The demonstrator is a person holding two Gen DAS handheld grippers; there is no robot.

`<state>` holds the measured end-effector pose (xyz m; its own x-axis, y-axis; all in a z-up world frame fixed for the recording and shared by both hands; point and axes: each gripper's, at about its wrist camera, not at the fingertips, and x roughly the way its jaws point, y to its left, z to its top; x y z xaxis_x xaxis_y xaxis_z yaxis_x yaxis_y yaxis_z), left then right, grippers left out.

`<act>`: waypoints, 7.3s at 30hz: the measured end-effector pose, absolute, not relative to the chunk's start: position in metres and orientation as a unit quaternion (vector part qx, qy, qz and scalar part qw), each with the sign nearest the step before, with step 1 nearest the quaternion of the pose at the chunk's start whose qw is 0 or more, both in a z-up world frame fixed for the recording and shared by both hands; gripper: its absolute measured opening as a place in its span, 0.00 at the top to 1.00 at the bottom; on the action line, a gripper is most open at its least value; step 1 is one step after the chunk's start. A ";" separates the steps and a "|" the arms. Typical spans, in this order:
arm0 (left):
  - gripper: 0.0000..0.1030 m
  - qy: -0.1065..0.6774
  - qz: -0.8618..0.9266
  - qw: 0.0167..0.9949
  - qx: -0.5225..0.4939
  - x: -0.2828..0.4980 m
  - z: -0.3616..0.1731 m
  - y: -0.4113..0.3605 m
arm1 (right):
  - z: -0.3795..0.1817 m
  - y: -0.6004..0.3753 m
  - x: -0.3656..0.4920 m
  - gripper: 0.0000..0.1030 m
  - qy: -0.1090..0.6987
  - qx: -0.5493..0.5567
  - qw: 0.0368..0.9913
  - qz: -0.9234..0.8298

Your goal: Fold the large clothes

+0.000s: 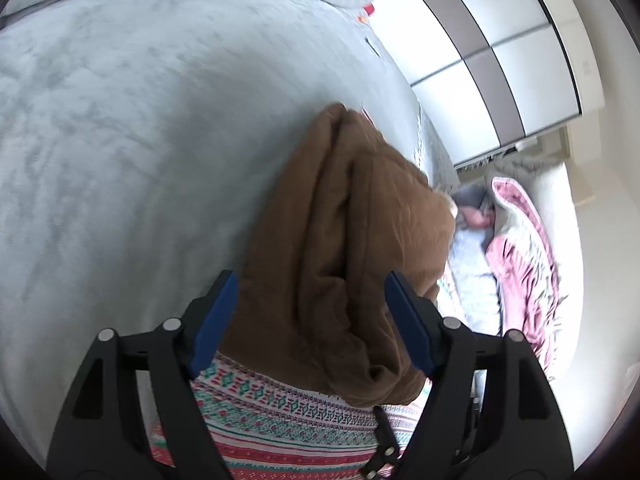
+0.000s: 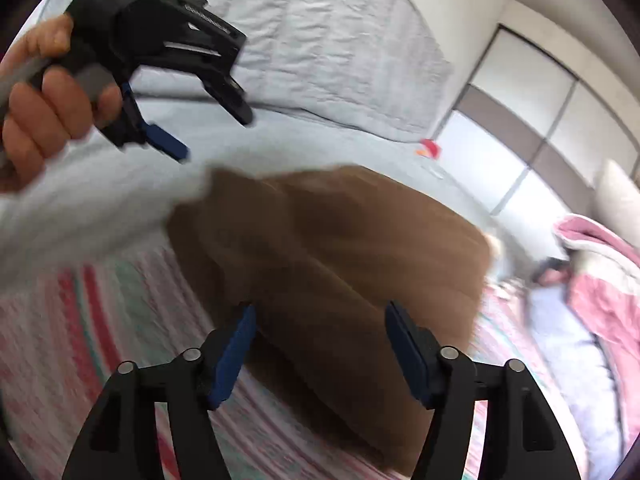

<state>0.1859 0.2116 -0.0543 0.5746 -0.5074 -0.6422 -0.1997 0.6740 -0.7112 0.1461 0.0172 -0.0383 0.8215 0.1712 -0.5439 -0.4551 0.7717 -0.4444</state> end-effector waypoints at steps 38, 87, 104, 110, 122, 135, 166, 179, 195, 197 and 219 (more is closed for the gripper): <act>0.74 0.308 -0.137 0.927 -0.163 0.179 0.030 0.159 | -0.041 -0.002 0.157 0.83 0.223 -0.240 0.936 0.130; 0.38 0.470 -0.041 0.857 -0.206 0.196 -0.055 0.206 | -0.069 -0.055 0.190 0.89 0.394 -0.038 0.906 0.152; 0.39 0.421 -0.117 0.890 -0.133 0.276 0.014 0.135 | 0.012 -0.119 0.260 0.65 0.382 0.093 0.904 0.169; 0.39 0.439 -0.088 0.887 -0.115 0.352 -0.009 0.111 | 0.029 -0.125 0.362 0.65 0.396 0.103 0.902 0.138; 0.39 0.404 -0.036 0.905 -0.127 0.375 -0.087 0.118 | -0.042 -0.055 0.462 0.55 0.442 -0.026 0.892 0.090; 0.39 0.448 -0.059 0.882 -0.134 0.375 -0.065 0.128 | -0.024 -0.052 0.431 0.46 0.421 -0.060 0.902 0.077; 0.21 0.509 -0.094 0.780 -0.352 0.187 -0.094 0.203 | -0.047 -0.234 0.204 0.21 0.460 0.239 0.847 0.116; 0.32 0.517 -0.071 0.795 -0.311 0.187 -0.107 0.182 | -0.065 -0.209 0.208 0.21 0.471 0.263 0.830 0.143; 0.34 0.512 -0.048 0.808 -0.288 0.192 -0.106 0.172 | -0.081 -0.184 0.245 0.20 0.453 0.340 0.803 0.184; 0.34 0.510 -0.044 0.811 -0.283 0.192 -0.106 0.170 | -0.089 -0.178 0.252 0.20 0.454 0.365 0.791 0.188; 0.35 0.504 -0.035 0.824 -0.257 0.191 -0.104 0.164 | -0.086 -0.125 0.413 0.10 0.469 0.369 0.776 0.206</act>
